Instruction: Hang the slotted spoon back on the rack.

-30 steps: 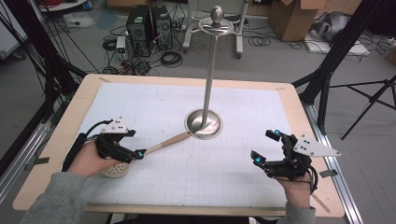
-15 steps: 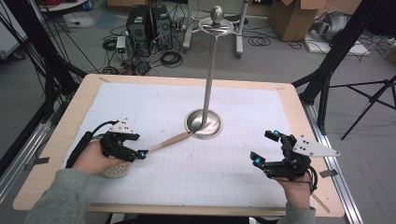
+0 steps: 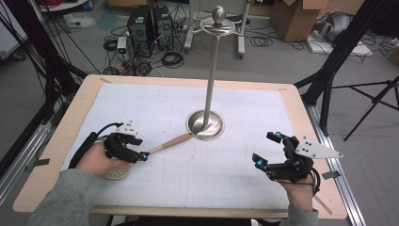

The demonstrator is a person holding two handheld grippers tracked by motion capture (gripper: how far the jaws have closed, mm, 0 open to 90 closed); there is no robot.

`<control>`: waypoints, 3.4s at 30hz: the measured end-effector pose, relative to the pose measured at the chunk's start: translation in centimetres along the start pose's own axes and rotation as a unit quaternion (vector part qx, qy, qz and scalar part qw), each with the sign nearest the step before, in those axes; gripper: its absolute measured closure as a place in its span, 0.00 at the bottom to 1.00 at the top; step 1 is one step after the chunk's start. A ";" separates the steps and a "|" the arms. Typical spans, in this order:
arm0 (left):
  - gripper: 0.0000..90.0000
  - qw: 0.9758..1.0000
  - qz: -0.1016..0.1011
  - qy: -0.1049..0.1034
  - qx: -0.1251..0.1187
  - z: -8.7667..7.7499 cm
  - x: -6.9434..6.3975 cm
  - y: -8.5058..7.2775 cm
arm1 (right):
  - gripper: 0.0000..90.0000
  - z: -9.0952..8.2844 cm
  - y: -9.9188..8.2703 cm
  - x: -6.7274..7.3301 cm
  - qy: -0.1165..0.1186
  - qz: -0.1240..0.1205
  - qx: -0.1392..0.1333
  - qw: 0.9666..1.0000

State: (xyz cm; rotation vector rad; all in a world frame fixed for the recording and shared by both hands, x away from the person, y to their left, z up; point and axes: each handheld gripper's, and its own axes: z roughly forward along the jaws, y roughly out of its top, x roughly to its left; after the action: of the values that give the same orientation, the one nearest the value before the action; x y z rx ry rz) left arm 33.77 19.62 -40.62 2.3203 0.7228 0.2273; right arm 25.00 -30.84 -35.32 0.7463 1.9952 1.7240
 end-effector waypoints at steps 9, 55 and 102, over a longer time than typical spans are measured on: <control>0.52 1.000 -0.001 0.002 0.018 0.5 0.1 0.0 | 0.09 -0.2 0.0 0.0 -0.002 0.002 -0.005 1.000; 0.86 0.997 0.022 0.014 0.068 1.8 -0.6 0.0 | 0.09 0.0 0.0 0.1 0.006 -0.002 0.002 1.000; 0.86 0.996 -0.009 0.012 -0.090 -4.1 -0.8 -0.3 | 0.09 0.6 -0.2 0.1 0.009 -0.003 0.012 1.000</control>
State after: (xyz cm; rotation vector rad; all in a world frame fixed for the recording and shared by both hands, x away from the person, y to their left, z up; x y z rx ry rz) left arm 31.52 21.63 -37.70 2.1433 0.7041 0.2997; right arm 25.25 -30.38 -35.56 0.7345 2.0314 1.7121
